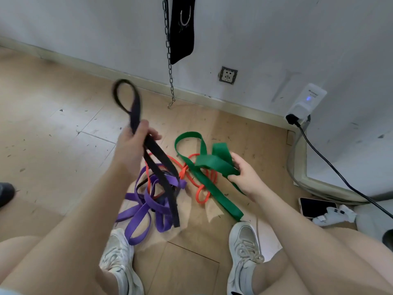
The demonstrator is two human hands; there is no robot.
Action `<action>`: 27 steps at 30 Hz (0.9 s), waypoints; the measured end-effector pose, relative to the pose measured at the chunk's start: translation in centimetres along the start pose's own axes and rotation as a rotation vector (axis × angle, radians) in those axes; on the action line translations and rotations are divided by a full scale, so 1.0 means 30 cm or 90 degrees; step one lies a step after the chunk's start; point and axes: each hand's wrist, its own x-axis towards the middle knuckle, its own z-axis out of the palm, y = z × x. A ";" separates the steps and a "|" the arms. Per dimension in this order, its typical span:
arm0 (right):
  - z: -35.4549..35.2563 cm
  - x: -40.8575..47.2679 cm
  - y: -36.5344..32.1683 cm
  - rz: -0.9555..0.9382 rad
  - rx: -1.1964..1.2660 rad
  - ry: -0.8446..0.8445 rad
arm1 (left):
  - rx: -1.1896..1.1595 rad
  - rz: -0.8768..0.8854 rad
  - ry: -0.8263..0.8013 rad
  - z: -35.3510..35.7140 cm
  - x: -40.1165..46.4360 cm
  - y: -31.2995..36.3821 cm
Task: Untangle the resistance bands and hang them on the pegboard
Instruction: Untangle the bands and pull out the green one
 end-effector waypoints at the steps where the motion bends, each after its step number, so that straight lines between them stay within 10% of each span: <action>1: 0.000 0.003 0.006 0.029 0.062 0.010 | 0.025 -0.016 -0.005 -0.026 0.022 0.014; 9: 0.033 0.018 -0.120 -0.006 0.200 0.055 | 0.593 -0.174 -0.169 0.005 0.044 -0.260; 13: 0.043 -0.022 -0.174 -0.024 0.279 0.016 | 0.764 -0.270 -0.095 -0.012 0.035 -0.306; 19: 0.049 -0.069 -0.250 -0.083 0.413 -0.028 | 0.159 -0.227 -0.258 0.134 -0.067 -0.099; 27: 0.085 -0.100 -0.345 -0.106 0.292 0.005 | 0.163 -0.016 -0.215 0.186 -0.149 0.028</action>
